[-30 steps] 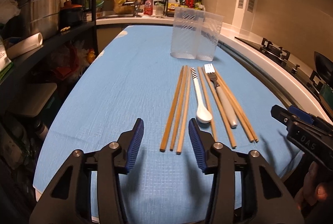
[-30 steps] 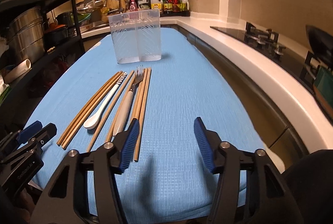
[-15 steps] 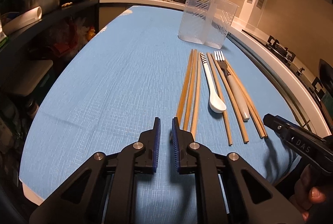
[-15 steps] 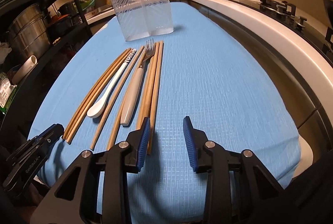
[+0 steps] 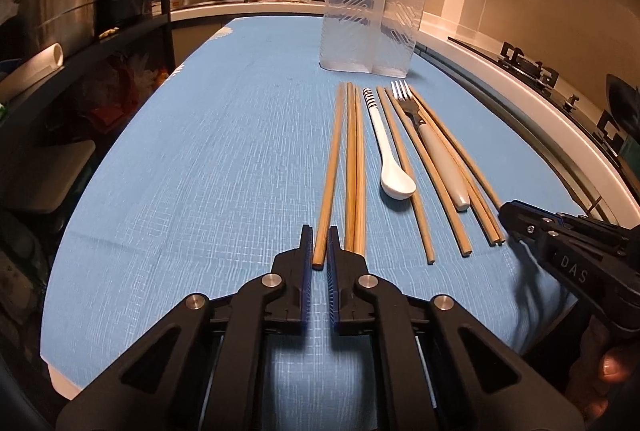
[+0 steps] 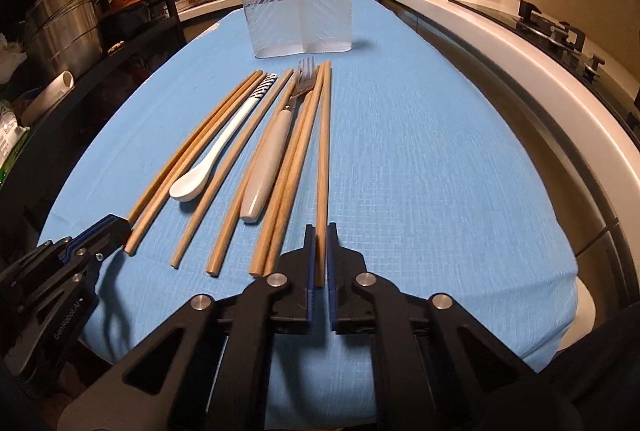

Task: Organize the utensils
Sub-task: 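Close the left gripper on a wooden chopstick while the right gripper grasps another chopstick, then lift the chopsticks upright with both grippers and carry them toward the clear container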

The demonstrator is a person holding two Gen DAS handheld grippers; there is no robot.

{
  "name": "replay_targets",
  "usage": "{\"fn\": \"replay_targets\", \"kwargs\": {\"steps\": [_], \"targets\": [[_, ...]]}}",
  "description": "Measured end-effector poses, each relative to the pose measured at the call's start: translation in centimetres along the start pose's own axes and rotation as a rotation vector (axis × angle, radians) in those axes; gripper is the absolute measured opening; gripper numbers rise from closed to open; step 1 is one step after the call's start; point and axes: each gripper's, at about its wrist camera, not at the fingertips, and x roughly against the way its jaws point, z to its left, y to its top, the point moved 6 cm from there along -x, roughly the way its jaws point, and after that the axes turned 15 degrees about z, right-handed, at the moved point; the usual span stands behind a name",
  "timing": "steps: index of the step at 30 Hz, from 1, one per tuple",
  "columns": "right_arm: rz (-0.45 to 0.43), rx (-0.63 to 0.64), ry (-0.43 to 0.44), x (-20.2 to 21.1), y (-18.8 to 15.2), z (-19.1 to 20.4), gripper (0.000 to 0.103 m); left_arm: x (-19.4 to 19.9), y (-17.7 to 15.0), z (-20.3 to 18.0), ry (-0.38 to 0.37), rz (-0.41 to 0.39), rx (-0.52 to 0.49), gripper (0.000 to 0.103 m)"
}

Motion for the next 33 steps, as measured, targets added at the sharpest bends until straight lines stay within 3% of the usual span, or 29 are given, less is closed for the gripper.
{"fn": "replay_targets", "kwargs": {"steps": [5,13,21,33], "targets": [[-0.003,-0.072,-0.032,0.1,0.2,-1.9,0.005,0.3,-0.1,1.1,0.039,-0.013,0.035,0.006],[-0.01,-0.043,-0.043,0.1,0.3,-1.3,0.009,0.2,-0.3,0.3,0.076,-0.049,0.0,0.006],[-0.019,-0.057,-0.047,0.2,0.2,-1.6,0.005,0.3,0.0,0.3,0.086,-0.069,0.001,0.006],[-0.158,0.008,-0.083,3.7,0.4,-0.8,0.005,3.8,0.7,0.1,0.107,-0.175,-0.028,0.006]]}}
